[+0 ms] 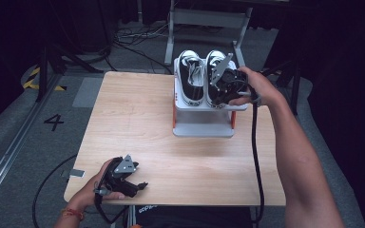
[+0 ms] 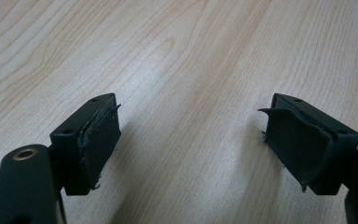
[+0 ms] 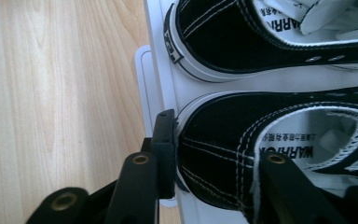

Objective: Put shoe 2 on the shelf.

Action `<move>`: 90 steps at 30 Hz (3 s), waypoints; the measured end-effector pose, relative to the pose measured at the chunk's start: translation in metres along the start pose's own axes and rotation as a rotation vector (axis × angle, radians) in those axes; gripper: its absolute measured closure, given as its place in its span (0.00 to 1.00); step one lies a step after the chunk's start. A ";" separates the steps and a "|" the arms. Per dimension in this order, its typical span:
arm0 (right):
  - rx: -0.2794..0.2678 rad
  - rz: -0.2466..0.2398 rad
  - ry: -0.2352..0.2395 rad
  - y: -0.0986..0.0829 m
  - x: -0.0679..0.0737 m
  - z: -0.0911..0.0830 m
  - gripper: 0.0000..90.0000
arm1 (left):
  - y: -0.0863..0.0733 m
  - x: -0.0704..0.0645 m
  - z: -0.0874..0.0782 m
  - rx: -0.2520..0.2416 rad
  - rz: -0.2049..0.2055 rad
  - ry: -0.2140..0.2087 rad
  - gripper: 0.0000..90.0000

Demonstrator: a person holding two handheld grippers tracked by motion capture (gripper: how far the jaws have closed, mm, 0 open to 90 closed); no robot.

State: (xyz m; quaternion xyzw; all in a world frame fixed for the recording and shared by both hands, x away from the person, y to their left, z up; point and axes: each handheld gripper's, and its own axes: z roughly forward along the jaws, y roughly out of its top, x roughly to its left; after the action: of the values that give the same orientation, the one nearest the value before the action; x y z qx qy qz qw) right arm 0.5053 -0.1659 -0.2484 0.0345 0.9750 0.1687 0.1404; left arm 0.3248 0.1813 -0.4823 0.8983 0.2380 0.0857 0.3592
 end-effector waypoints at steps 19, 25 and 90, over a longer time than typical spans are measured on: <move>0.048 -0.046 -0.040 0.015 0.003 0.006 0.73 | 0.000 0.000 0.000 -0.002 0.003 -0.002 0.20; 0.056 -0.030 -0.106 0.018 0.006 0.004 0.60 | 0.000 -0.001 0.000 -0.002 0.003 -0.001 0.20; -0.340 0.444 -0.251 -0.208 0.145 0.031 0.33 | 0.001 0.000 0.001 0.001 -0.001 -0.001 0.19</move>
State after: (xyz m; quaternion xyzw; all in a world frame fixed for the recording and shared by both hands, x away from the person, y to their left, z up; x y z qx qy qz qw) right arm 0.3711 -0.3356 -0.3848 0.2433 0.8765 0.3503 0.2232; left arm 0.3253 0.1795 -0.4823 0.8985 0.2381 0.0849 0.3589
